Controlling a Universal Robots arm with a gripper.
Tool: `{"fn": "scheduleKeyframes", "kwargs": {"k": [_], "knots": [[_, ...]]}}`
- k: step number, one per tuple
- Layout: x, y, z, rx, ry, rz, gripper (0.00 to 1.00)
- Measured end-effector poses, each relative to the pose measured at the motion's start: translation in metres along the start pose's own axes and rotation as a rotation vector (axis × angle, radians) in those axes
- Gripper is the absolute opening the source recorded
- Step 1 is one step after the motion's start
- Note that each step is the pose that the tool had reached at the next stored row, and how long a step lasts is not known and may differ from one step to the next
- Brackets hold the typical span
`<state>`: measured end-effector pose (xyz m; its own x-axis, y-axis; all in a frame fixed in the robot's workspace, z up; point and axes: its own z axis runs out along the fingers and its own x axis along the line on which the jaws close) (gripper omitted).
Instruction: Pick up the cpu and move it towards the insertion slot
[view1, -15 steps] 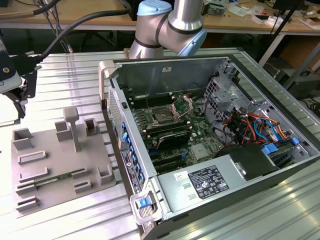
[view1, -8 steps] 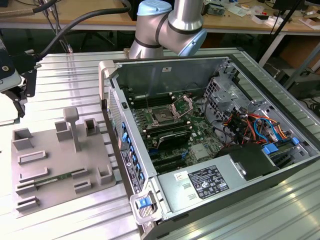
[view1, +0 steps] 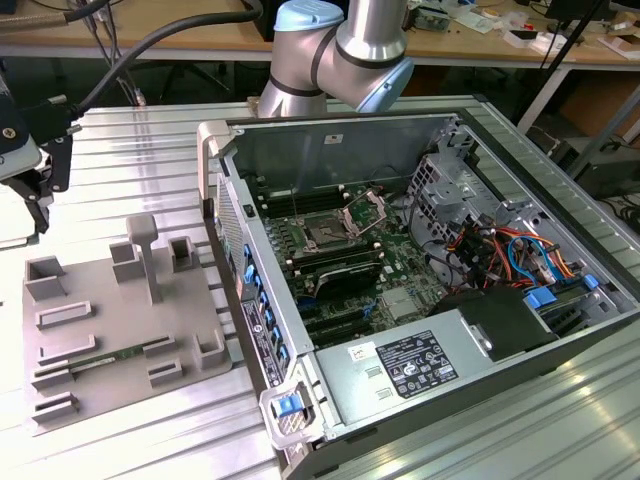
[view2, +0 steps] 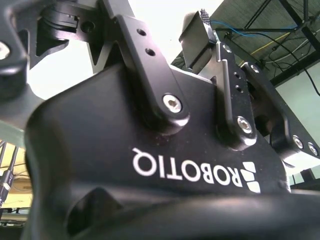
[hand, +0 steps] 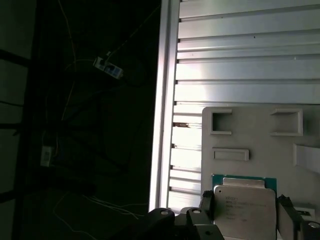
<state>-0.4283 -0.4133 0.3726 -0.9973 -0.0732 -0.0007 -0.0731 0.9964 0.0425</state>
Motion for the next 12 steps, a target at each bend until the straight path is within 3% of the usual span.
{"fn": "scheduleKeyframes", "kwargs": {"k": [12], "knots": [[0.0000, 0.0003, -0.0071, 0.0001, 0.0001, 0.000, 0.55]]}}
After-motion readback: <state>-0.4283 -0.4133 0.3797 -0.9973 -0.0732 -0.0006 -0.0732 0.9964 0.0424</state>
